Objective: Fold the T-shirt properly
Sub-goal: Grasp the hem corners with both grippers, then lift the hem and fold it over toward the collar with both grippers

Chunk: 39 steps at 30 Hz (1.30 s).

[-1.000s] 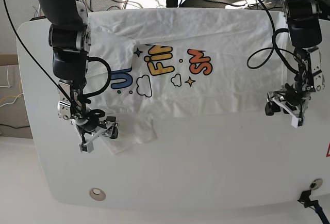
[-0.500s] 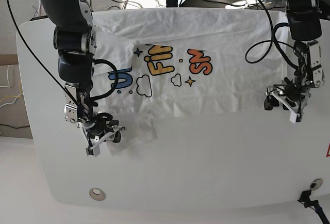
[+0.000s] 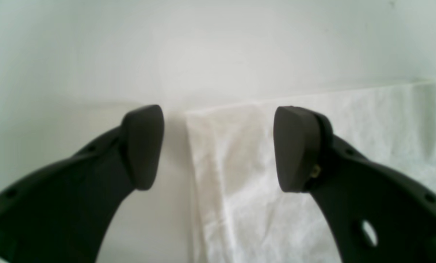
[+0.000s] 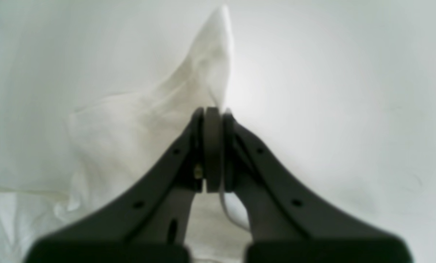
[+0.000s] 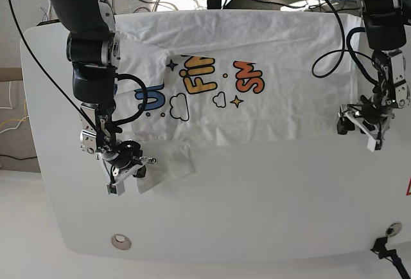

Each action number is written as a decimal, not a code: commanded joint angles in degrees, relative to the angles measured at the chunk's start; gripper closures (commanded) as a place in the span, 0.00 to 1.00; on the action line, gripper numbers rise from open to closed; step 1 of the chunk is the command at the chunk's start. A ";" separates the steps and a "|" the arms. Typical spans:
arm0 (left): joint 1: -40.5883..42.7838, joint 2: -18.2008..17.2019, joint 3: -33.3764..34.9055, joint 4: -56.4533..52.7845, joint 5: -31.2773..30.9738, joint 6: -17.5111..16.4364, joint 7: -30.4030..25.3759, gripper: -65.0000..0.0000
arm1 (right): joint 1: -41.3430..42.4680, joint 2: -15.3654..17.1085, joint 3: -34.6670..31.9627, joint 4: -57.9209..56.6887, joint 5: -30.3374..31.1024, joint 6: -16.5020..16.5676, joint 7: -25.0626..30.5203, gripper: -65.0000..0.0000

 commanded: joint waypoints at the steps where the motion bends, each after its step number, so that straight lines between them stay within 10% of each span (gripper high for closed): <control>1: -1.18 -0.95 -0.30 0.71 -0.40 -0.17 -0.57 0.32 | 2.06 0.46 0.13 0.76 0.41 0.22 1.47 1.00; 9: 0.31 -0.68 -0.30 0.71 -0.40 -0.17 4.00 0.34 | 1.88 0.46 0.13 0.76 0.41 0.22 1.47 1.00; 23: 0.84 -0.51 -0.22 0.71 -0.40 -0.08 3.91 1.00 | 1.80 0.55 0.13 0.76 0.41 0.22 1.47 1.00; 39: 5.94 -0.51 -0.65 15.48 -0.93 -0.08 4.09 1.00 | -0.84 0.99 0.31 8.15 0.50 0.66 -1.79 1.00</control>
